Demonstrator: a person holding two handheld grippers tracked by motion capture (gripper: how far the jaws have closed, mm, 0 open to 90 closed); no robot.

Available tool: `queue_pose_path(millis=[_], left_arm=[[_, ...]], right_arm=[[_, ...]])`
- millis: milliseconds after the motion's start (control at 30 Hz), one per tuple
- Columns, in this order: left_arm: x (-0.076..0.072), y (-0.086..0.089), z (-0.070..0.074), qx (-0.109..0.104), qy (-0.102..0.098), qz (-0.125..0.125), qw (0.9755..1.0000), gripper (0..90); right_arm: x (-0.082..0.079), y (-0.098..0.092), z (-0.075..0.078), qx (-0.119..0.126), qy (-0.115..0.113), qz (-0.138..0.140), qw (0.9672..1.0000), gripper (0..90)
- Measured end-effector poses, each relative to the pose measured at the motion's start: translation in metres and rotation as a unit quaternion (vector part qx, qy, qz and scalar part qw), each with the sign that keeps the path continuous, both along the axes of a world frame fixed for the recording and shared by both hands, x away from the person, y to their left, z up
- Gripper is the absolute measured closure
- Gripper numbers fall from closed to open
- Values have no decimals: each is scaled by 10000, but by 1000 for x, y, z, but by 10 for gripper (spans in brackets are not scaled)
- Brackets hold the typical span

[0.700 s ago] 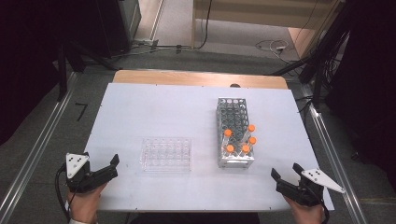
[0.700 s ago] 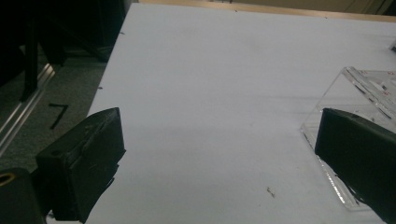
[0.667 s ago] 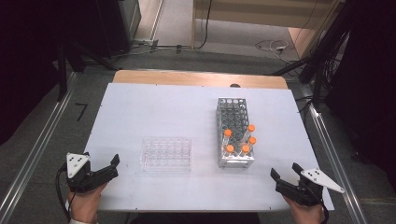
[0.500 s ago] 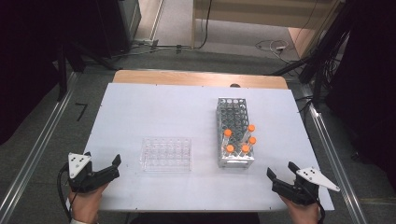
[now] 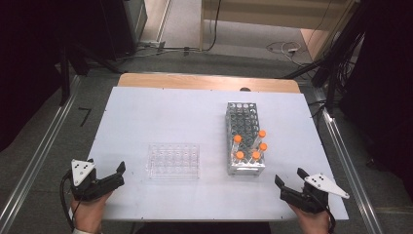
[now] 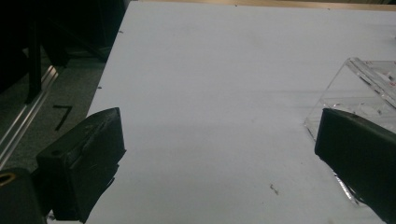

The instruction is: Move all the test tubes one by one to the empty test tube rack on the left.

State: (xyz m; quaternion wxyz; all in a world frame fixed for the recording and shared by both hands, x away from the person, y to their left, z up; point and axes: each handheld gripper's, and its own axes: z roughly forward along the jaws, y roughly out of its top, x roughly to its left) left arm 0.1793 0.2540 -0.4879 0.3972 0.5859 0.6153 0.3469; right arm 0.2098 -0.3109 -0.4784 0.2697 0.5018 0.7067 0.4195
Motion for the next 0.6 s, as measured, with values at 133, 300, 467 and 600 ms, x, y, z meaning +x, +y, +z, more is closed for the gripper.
queue_pose_path(millis=[133,300,467,600], left_arm=[[0,-1,0,21,4,-2,10000,15],[0,-1,0,25,2,14,10000,15],[0,0,0,27,-7,34,10000,27],[0,1,0,9,-22,44,10000,27]], right_arm=[[1,-5,0,22,11,-83,10000,139],[1,-4,1,67,0,-80,9999,148],[2,5,6,82,-81,69,9999,162],[4,13,11,179,-157,214,9995,178]])
